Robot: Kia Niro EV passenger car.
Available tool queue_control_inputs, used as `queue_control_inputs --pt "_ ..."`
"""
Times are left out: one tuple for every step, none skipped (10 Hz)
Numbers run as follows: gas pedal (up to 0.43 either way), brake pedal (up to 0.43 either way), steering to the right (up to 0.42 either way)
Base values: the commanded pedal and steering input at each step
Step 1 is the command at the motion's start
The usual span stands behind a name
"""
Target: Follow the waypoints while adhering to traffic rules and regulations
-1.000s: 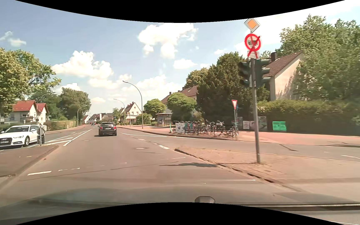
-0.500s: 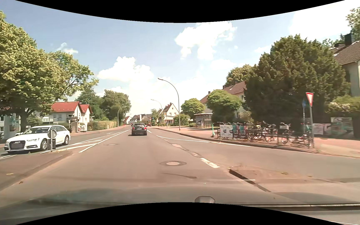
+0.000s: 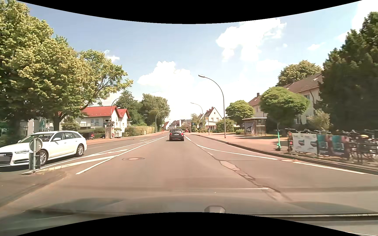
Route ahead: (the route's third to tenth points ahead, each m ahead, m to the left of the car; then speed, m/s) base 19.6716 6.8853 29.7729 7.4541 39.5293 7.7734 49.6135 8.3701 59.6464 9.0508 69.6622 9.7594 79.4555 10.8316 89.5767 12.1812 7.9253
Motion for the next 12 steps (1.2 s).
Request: queue_control_inputs --pt "0.197 0.012 -0.109" --pt "0.197 0.012 -0.082" --pt "0.197 0.012 -0.071" --pt "0.209 0.012 -0.064" --pt "0.209 0.012 -0.054" --pt "0.209 0.012 -0.045" --pt "0.209 0.012 -0.033" --pt "0.220 0.018 -0.026" --pt "0.220 0.018 -0.023" --pt "0.220 0.018 -0.016" --pt "0.209 0.018 -0.008" --pt "0.209 0.018 -0.006"
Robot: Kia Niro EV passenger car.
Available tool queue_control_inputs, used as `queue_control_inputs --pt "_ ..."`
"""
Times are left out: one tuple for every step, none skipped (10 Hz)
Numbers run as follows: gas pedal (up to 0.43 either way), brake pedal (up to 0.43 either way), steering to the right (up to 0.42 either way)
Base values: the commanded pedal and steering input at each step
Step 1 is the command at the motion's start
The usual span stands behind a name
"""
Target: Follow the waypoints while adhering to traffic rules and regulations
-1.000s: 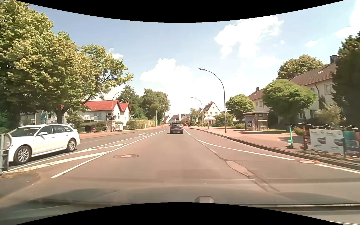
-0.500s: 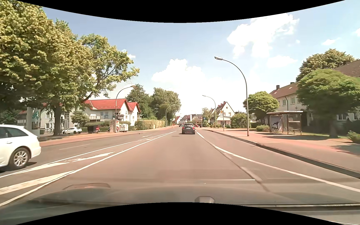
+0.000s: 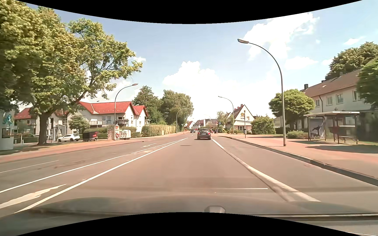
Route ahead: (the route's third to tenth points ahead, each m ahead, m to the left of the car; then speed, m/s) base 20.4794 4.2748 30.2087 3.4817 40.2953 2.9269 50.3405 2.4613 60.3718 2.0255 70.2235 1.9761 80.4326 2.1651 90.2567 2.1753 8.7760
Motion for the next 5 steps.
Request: queue_control_inputs --pt "0.197 0.018 -0.005" --pt "0.197 0.012 -0.005" --pt "0.189 0.018 -0.002" --pt "0.177 0.012 0.001" --pt "0.169 0.018 0.001"
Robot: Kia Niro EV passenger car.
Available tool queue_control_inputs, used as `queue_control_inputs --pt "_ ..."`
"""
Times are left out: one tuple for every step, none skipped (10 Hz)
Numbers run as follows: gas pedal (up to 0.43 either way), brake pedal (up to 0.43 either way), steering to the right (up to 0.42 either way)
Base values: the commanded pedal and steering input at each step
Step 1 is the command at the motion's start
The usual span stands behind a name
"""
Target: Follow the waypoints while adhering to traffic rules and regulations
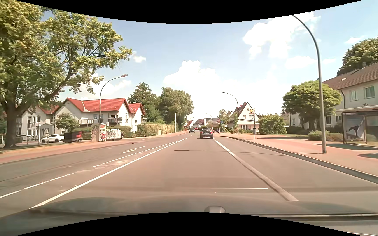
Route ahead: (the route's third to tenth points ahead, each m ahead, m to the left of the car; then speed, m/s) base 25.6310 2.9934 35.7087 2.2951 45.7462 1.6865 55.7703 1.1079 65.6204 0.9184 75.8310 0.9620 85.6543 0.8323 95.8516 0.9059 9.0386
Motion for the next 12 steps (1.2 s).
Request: queue_control_inputs --pt "0.169 0.018 0.001" --pt "0.169 0.018 0.001" --pt "0.169 0.018 0.001" --pt "0.169 0.012 0.001" --pt "0.169 0.018 0.001" --pt "0.169 0.018 0.001" --pt "0.169 0.018 0.001" --pt "0.169 0.018 0.001" --pt "0.177 0.018 0.001" --pt "0.189 0.012 0.001" --pt "0.189 0.018 0.001" --pt "0.209 0.012 0.001"
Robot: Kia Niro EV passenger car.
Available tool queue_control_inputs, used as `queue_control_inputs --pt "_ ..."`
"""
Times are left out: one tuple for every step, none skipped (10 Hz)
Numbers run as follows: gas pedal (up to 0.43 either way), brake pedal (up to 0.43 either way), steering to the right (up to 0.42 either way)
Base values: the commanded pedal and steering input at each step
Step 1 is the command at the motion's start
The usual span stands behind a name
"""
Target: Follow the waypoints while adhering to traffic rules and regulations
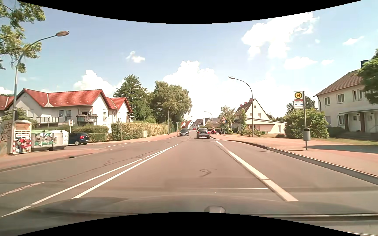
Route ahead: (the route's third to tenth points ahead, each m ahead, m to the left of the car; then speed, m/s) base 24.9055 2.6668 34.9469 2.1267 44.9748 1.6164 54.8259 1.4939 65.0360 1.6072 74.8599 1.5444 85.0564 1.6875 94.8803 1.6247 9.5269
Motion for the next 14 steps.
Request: queue_control_inputs --pt "0.220 0.018 0.002" --pt "0.228 0.018 0.002" --pt "0.228 0.018 0.002" --pt "0.228 0.018 0.002" --pt "0.220 0.018 0.002" --pt "0.220 0.018 0.002" --pt "0.220 0.018 0.002" --pt "0.209 0.018 0.001" --pt "0.209 0.012 0.001" --pt "0.197 0.018 0.001" --pt "0.197 0.018 0.000" --pt "0.197 0.012 -0.001" --pt "0.197 0.018 -0.001" --pt "0.197 0.018 -0.001"
